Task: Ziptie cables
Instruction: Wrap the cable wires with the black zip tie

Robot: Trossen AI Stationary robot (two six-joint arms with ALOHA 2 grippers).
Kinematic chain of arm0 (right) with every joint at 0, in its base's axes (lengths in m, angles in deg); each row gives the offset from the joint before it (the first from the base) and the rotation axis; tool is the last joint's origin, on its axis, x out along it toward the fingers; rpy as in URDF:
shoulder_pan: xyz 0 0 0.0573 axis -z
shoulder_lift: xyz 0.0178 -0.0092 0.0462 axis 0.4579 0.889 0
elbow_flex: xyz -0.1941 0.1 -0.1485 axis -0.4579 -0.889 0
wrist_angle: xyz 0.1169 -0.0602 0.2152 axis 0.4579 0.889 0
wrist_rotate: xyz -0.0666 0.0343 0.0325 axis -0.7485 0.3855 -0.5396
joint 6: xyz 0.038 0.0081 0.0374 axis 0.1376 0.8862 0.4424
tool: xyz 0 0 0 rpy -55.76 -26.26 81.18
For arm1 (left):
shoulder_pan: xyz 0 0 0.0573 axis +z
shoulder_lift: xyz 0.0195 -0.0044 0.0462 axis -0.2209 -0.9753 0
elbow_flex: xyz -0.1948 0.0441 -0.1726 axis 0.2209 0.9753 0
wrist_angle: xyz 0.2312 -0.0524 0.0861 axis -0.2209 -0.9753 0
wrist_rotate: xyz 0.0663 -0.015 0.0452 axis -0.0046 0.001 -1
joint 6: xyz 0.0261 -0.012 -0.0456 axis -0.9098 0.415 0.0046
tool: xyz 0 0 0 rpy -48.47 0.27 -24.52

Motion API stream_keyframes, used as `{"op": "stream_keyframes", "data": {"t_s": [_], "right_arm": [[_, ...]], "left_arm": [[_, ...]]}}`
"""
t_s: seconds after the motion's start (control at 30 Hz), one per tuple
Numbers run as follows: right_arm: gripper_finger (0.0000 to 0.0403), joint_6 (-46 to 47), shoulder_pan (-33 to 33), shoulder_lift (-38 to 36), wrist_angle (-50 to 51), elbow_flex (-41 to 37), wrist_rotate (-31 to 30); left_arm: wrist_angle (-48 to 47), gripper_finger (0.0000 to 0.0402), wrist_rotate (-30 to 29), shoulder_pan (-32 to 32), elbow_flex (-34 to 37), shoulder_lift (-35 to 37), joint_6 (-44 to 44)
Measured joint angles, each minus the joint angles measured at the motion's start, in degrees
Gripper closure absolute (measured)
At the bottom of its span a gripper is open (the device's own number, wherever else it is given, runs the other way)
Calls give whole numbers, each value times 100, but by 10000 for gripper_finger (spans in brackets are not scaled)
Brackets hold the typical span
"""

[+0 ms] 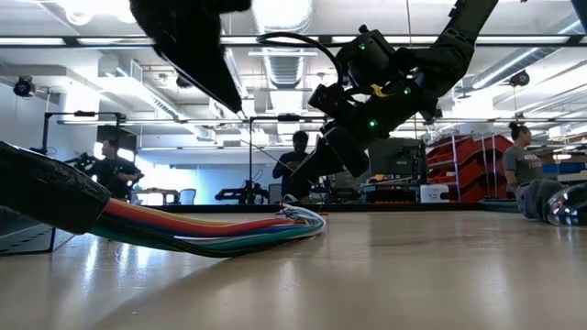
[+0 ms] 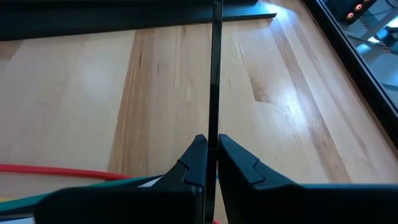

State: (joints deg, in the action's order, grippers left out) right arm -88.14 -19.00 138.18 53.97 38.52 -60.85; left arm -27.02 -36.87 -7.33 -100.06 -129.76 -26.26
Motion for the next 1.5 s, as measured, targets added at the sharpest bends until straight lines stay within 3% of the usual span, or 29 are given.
{"op": "stream_keyframes", "data": {"t_s": [0.27,0.5,0.93,1.07,1.3,1.5], "right_arm": [[394,90,-11,0,2,0,-2],[394,89,-11,0,12,0,-2],[394,61,-12,0,123,-2,-2],[394,42,-11,0,131,-2,-2],[394,24,-11,0,88,-2,-2],[394,36,-11,0,101,-2,-2]], "left_arm": [[393,251,221,719,0,-35,-470],[1016,240,474,540,37,-315,-265],[1443,255,486,387,55,-1887,481],[1523,262,478,384,55,-2010,538],[2589,263,468,367,55,-2280,317],[2582,258,461,363,50,-2362,236]]}}
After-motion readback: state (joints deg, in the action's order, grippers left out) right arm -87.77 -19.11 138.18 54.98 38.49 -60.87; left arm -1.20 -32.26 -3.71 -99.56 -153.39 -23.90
